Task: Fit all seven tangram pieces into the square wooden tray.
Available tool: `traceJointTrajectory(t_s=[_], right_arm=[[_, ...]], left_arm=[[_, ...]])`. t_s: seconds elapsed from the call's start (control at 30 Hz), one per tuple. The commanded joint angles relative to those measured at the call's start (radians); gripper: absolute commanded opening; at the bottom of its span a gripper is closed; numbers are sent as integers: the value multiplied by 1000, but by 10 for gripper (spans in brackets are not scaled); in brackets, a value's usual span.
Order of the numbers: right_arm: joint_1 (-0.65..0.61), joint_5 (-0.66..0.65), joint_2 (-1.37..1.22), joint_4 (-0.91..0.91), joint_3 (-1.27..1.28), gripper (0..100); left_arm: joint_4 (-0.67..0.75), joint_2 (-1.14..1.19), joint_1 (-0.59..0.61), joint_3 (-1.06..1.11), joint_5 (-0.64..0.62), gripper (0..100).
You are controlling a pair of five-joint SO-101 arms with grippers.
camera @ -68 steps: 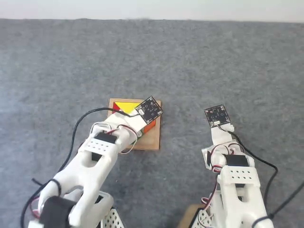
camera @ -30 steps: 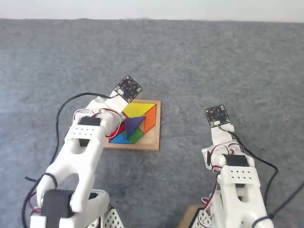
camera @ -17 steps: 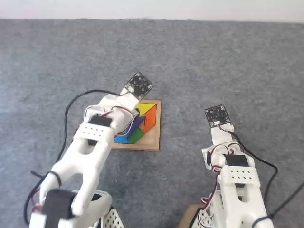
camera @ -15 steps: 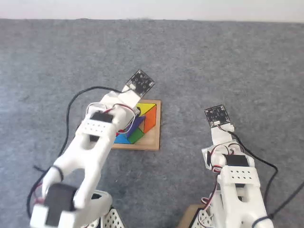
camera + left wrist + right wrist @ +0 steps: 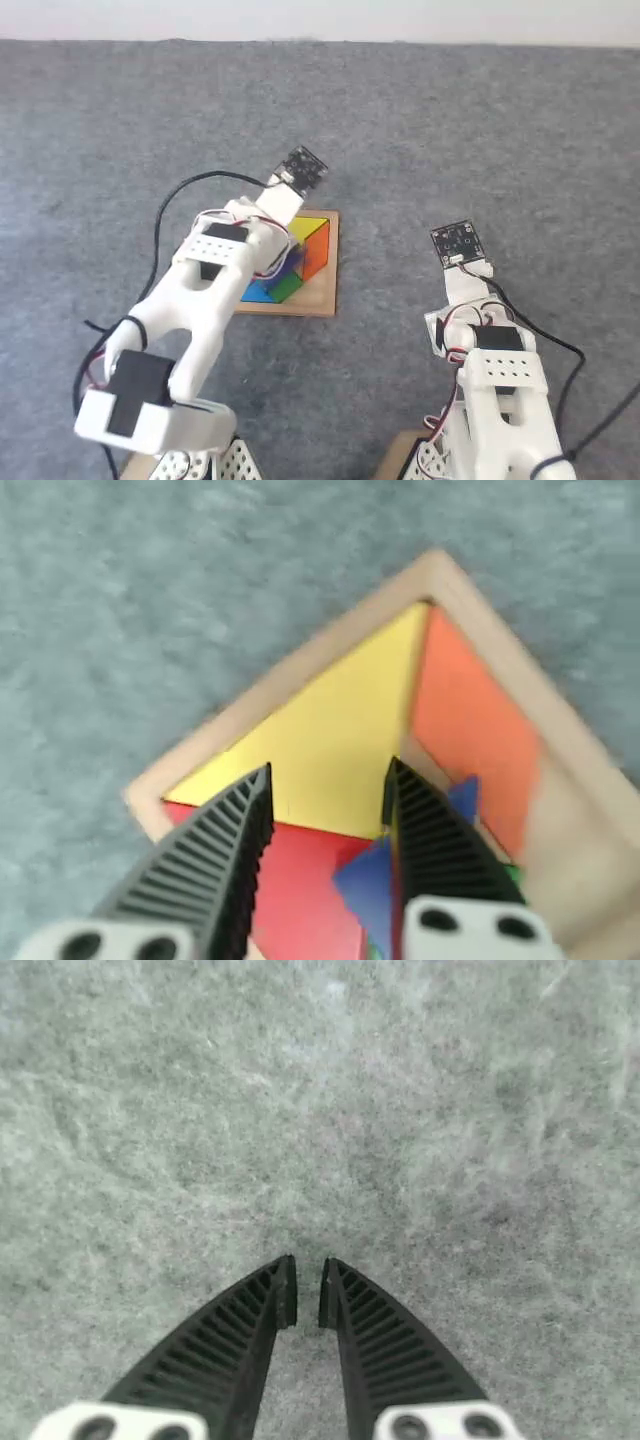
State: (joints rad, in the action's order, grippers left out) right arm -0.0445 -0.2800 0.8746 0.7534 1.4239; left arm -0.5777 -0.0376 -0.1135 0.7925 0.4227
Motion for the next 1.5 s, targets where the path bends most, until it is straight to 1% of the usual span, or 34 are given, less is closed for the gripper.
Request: traceJointTrajectory(t_s=[0.0,0.07,0.17,0.37,0.63,0.83,0.97,1.07,1.13,1.2,1.3,1.47], right_arm=[[8,-11,15,-12,-5,62],[8,-11,15,-12,-5,62],[8,-11,15,-12,-5,62],[8,-11,15,-12,-5,62],[8,-11,15,-12,-5,62],[8,-11,15,-12,-5,62],[8,-11,15,-12,-5,62],[8,-11,15,-12,-5,63],[8,-11,15,-12,-5,63],[8,-11,15,-12,-5,63],[8,-11,15,-12,-5,63],[8,-11,15,-12,-5,63]], left_arm=[[-58,-75,-58,15,2,173],[-60,-103,-77,42,9,173],[-60,-141,-92,90,61,173],[-68,-218,-81,140,89,173],[-195,-338,-83,148,110,173],[-322,-410,-80,150,137,172],[-417,-539,15,183,137,148],[-428,-629,75,269,137,150],[-430,-663,97,320,167,158],[-430,-669,118,352,203,160],[-430,-667,161,357,216,160],[-425,-666,178,358,253,160]])
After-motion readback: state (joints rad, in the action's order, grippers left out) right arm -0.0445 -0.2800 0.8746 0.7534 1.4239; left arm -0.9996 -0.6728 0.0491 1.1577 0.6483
